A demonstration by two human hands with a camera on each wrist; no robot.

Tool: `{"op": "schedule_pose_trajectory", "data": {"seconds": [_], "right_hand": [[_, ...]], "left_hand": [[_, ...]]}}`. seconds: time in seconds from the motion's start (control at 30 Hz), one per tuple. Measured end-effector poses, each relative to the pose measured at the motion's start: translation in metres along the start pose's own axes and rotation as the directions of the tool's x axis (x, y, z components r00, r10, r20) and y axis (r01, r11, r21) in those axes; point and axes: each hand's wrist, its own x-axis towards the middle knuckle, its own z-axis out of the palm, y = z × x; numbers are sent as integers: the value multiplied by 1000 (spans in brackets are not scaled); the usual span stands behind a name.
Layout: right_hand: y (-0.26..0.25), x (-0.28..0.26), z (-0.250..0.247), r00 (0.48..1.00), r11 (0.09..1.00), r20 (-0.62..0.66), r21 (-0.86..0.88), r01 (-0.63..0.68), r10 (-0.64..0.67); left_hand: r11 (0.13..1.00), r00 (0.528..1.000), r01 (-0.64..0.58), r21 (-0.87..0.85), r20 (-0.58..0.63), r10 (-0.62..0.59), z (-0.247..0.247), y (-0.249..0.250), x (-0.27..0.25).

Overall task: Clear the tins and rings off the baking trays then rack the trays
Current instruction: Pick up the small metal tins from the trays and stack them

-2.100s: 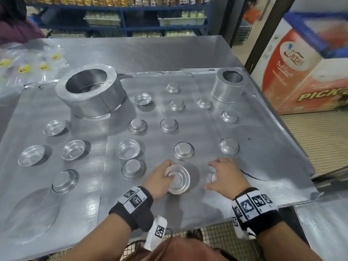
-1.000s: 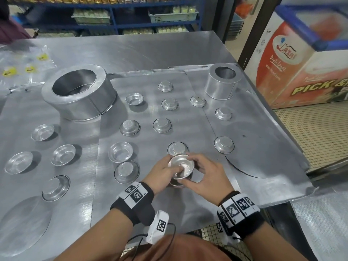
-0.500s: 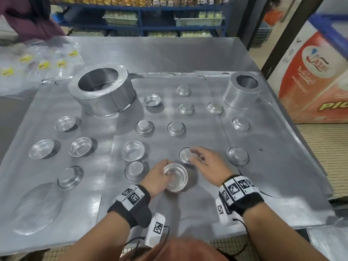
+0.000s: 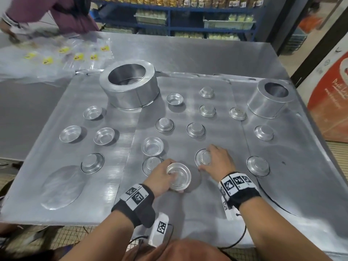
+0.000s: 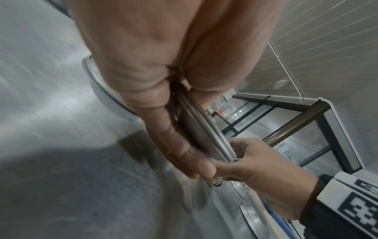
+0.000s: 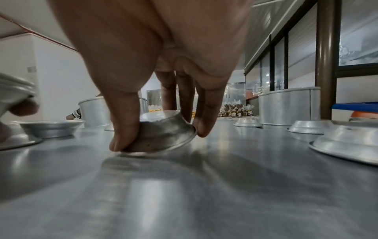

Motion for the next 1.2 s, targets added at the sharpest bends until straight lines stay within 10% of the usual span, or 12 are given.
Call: {"op": "schedule_pose_trajectory", "data": {"seconds": [0.3, 0.53, 0.83, 0.97, 1.2], "right_hand": [[-30, -45, -13, 911, 830, -359, 430, 354, -202], [-39, -68, 3, 890, 716, -327, 533, 451, -317], [-6, -73, -12, 942, 765, 43, 596, 244, -333], [26, -59, -21, 978, 920, -32, 335, 203, -204], [94, -31, -33, 941, 958, -203, -39, -284, 271]], "left_hand": [[997, 992, -15, -79, -127, 5, 1, -4, 4], [997, 997, -16, -69, -76, 11, 2, -3, 10], [997, 994, -79, -16, -72, 78, 12, 1, 11], [998, 998, -59, -26, -39, 58, 19, 0, 15], [999, 999, -44, 0, 1, 44, 33, 8, 20]]}}
